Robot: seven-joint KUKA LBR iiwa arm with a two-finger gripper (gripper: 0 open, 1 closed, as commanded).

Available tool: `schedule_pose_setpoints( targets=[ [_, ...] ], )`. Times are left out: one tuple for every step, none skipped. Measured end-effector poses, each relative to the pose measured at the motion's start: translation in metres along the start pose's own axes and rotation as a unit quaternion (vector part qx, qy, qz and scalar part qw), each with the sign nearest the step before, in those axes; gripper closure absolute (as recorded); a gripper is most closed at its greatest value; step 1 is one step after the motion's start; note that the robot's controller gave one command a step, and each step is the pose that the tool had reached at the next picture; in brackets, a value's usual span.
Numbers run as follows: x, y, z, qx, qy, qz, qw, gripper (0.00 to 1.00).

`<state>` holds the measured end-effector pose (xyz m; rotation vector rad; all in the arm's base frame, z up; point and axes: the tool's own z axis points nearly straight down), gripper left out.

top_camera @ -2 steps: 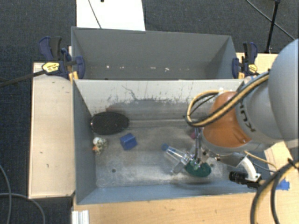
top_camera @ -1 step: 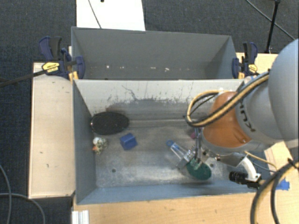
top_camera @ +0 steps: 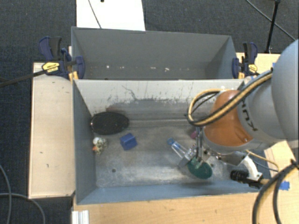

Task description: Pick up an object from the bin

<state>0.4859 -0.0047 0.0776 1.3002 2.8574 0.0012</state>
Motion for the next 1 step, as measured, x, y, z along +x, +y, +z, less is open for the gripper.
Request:
schedule_pose_setpoints(
  targets=[
    [-0.0016, 0.0015, -0.0906, -0.002, -0.0019, -0.002, 1.0000, 1.00]
  ],
)
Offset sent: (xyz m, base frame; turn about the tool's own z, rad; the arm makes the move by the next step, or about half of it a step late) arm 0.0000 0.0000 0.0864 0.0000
